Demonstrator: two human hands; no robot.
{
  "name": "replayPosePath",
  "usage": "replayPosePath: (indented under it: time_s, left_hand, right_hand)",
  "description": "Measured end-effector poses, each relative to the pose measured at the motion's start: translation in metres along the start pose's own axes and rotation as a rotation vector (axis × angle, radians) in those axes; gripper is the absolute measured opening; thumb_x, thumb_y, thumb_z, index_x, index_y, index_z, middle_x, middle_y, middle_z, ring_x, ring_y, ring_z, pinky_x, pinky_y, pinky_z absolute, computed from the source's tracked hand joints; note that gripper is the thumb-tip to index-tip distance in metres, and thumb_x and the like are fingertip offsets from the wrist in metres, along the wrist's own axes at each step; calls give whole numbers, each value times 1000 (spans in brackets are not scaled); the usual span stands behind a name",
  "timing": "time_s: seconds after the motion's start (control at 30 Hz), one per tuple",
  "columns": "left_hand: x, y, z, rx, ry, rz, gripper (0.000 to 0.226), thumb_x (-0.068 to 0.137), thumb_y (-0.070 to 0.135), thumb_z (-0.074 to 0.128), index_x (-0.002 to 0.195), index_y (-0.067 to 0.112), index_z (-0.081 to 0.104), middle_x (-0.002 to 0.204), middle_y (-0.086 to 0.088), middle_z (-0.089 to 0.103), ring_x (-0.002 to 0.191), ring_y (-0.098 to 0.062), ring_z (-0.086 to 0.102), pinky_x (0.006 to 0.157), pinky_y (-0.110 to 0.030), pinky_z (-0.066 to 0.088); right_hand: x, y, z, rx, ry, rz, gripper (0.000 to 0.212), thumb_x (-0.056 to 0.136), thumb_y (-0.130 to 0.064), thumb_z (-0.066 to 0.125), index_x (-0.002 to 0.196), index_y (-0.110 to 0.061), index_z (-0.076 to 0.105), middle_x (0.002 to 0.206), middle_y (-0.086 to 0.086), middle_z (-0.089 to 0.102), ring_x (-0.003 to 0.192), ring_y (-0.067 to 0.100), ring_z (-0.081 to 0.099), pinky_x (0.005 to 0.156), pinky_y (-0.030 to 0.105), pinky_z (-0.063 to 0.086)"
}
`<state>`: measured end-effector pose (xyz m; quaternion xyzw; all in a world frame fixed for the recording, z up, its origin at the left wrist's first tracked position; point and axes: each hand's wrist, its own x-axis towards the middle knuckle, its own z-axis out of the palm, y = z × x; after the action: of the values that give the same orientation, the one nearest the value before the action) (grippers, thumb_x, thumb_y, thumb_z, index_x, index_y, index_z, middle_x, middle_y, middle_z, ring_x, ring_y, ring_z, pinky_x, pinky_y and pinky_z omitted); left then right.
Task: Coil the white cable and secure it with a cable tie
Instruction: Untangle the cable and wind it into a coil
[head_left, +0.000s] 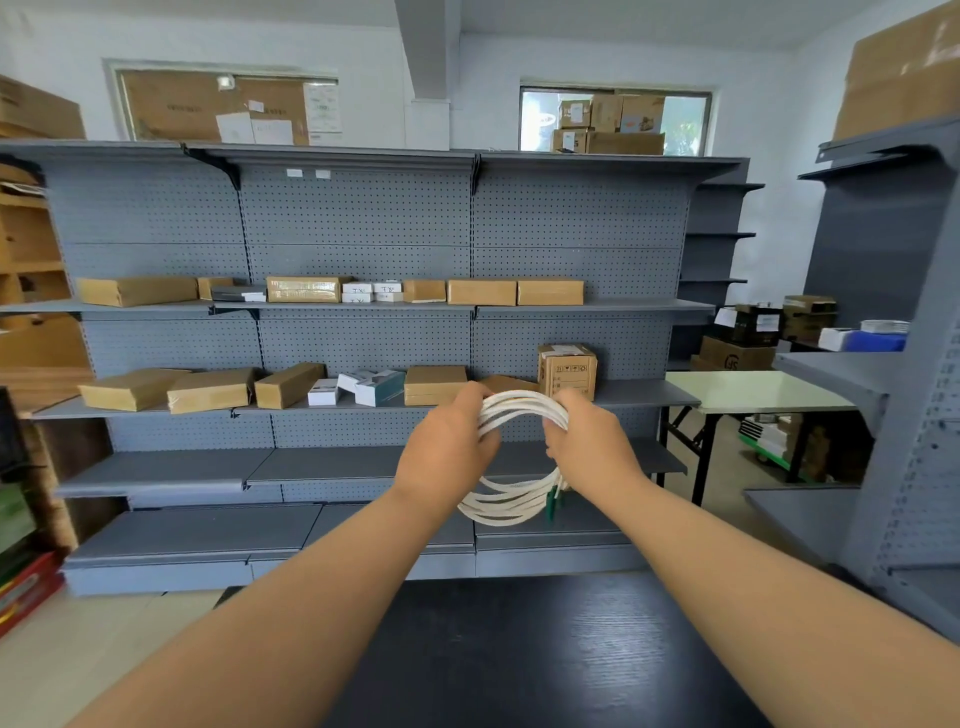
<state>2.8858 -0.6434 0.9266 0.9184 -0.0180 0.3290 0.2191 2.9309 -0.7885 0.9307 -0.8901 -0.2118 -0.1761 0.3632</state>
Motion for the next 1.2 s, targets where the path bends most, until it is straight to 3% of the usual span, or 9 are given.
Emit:
replayPosePath:
  time_s: [0.13,0.27,0.4,0.53,0.6,0.73,0.83,1.03,1.2]
  left_hand:
    - [0,-4,-4,22,-30,-24,15,91,14,49,105,11,46,92,-12,61,83,-33,57,70,-45,50]
    - [4,-6,-13,193,-127,55,18,91,11,45,109,14,46,99,-13,58,85,-35,58,70,-47,51]
    - [7,-2,-20,392,-209,196,22,90,7,47,111,12,46,101,-13,53,86,-35,59,67,-44,49]
    - [6,-6,-23,532,-184,281,30,86,1,48,113,12,42,96,-11,48,79,-36,57,55,-39,38]
    - [3,-8,-22,491,-180,278,30,87,3,47,116,12,42,100,-11,50,81,-36,57,57,-39,38]
    - [-3,-15,-18,182,-96,156,29,90,14,48,119,15,47,105,-12,59,89,-36,58,69,-44,49]
    - [-6,-18,-17,46,-29,94,25,92,15,48,116,15,51,98,-12,60,86,-33,58,71,-43,49]
    - [-7,-28,-13,169,-158,134,17,93,15,43,108,10,47,96,-13,56,84,-36,55,67,-42,43]
    - [-13,-28,-15,288,-203,194,28,92,25,45,118,14,44,110,-10,55,86,-35,58,61,-36,38]
  right_hand:
    - [-1,-1,5,192,7,142,7,94,-19,47,90,-19,53,94,11,64,87,32,66,77,48,55]
    - [-3,-6,3,-15,-43,51,15,91,-14,50,105,-17,54,96,8,62,89,29,60,70,33,46]
    - [-8,-10,9,-168,-121,-27,19,90,-14,50,110,-17,48,100,9,64,91,30,60,72,36,48]
    - [-13,-10,19,-104,-72,-69,12,94,-16,46,106,-14,49,100,9,61,89,28,56,70,34,42]
    - [-14,-9,24,-66,-42,-58,9,96,-15,44,104,-14,47,95,6,55,82,24,51,66,31,37]
    - [-14,-8,30,135,16,50,7,97,-14,41,91,-17,43,89,11,60,80,30,65,66,42,52]
    - [-13,-7,32,236,15,137,9,98,-16,39,90,-17,42,87,10,59,78,28,69,63,41,54]
    - [-12,-9,33,101,-90,67,16,89,-9,50,101,-20,48,90,4,60,83,25,58,67,31,44]
    - [-15,-12,41,103,-110,107,10,94,-10,40,93,-16,47,87,10,60,86,31,62,71,39,49]
